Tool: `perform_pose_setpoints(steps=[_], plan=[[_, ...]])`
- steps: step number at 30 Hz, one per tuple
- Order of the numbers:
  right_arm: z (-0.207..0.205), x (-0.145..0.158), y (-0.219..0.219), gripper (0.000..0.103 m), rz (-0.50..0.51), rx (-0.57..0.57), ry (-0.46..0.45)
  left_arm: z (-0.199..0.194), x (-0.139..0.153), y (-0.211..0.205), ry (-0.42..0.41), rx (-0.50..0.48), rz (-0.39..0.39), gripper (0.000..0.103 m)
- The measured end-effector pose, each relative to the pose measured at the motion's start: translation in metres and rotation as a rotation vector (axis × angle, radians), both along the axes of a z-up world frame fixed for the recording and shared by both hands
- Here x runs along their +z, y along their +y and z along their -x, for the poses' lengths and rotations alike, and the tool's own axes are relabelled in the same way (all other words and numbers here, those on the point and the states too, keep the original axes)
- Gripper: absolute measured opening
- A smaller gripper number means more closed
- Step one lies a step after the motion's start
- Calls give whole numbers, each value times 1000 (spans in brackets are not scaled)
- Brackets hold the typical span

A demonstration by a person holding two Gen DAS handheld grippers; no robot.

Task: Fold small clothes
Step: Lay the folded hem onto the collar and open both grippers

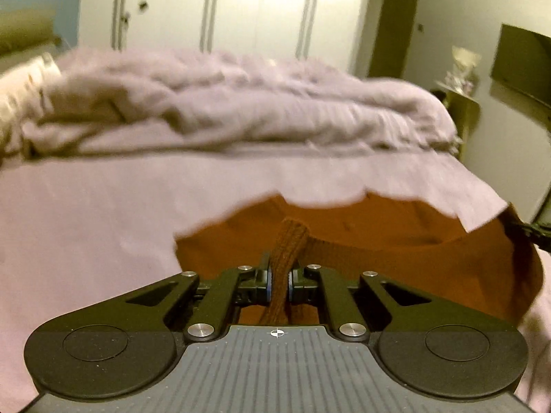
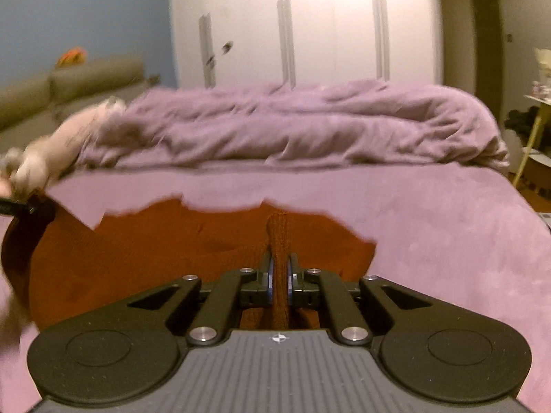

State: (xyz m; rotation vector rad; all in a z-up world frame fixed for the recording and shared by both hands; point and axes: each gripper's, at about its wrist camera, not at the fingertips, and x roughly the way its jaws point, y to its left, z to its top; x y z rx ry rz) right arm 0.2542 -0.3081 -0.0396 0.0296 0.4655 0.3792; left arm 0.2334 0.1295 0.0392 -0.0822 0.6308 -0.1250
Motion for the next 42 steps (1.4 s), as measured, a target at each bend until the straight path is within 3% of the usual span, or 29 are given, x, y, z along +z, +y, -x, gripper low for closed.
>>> perform_pose_setpoints(steps=[4,8,12,15,17,19,22,26,29,32,34,37,42], plan=[[-37,-2,5,6,-24,-55,14,-42,-15,4,16,66,-9,10],[-77,-33,15,6,8,-75,151,-68,-65,3,171,87,7,13],[-87,-55,19,10,56,-64,232,-58,-83,1,177,10,-15,52],[-86,-60,18,13,78,-49,226,-55,-87,-1,168,-25,-60,51],[-90,-62,22,13,112,-43,235,-59,-87,-2,180,-25,-53,44],[-93,-61,27,13,140,-44,239,-61,-84,-3,183,-19,-55,12],[-95,-55,29,6,147,-59,230,-56,-72,-1,152,-2,-66,11],[-87,-26,34,5,180,-72,96,-57,-34,2,63,34,-72,11],[-101,-3,42,5,189,-120,8,-76,-8,2,-19,79,-138,11],[-129,13,56,5,196,-195,-53,-107,4,5,-66,170,-155,11],[-150,15,65,5,200,-235,-78,-129,-4,0,-77,209,-203,11],[-180,0,76,5,181,-285,-43,-157,-39,-11,-35,259,-264,11],[-202,-50,88,5,265,-310,14,-168,-99,-8,62,328,-223,11]])
